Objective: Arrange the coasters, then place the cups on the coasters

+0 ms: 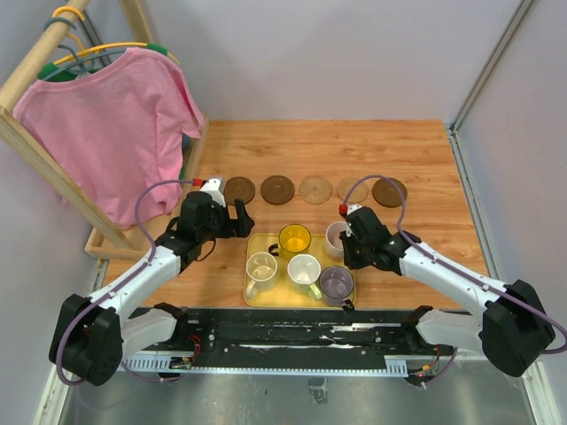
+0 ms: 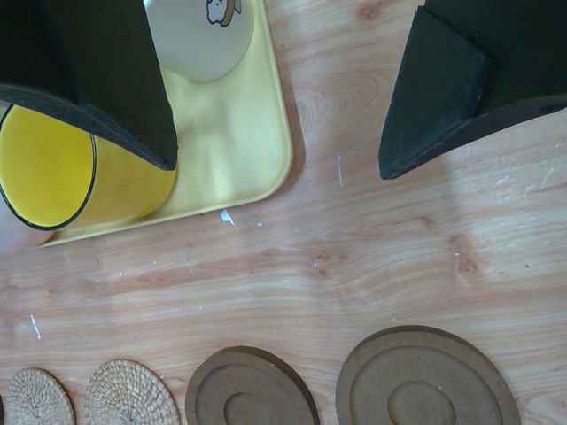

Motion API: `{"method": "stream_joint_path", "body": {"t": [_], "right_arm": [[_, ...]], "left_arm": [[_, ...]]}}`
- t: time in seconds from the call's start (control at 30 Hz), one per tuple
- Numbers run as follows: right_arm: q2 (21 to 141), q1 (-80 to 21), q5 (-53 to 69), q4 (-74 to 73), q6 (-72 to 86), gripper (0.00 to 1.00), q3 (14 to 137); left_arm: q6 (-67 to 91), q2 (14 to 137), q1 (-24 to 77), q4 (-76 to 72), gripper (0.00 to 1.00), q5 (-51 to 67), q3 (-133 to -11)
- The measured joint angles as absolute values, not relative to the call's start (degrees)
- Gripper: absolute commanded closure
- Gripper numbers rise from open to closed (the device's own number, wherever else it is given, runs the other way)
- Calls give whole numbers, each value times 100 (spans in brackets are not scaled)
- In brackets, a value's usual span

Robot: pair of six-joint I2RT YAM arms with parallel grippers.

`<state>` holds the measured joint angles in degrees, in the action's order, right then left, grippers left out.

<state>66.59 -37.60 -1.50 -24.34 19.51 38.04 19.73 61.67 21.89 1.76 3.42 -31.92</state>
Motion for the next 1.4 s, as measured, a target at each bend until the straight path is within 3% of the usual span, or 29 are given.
{"method": "stream_joint_path", "body": {"t": [0.57, 1.03, 1.4], "right_arm": [[6626, -3570, -1142, -2569, 1382, 99, 4554], [7767, -1103, -633, -2383, 860, 99, 5756], [8862, -228, -134, -2211, 738, 99, 6337]], "left_arm": [[1938, 6259, 2189, 49, 0, 261, -3411], [1848, 6632, 2189, -3, 0, 189, -3859], [1785, 7113, 2189, -43, 0, 110, -4095]]}}
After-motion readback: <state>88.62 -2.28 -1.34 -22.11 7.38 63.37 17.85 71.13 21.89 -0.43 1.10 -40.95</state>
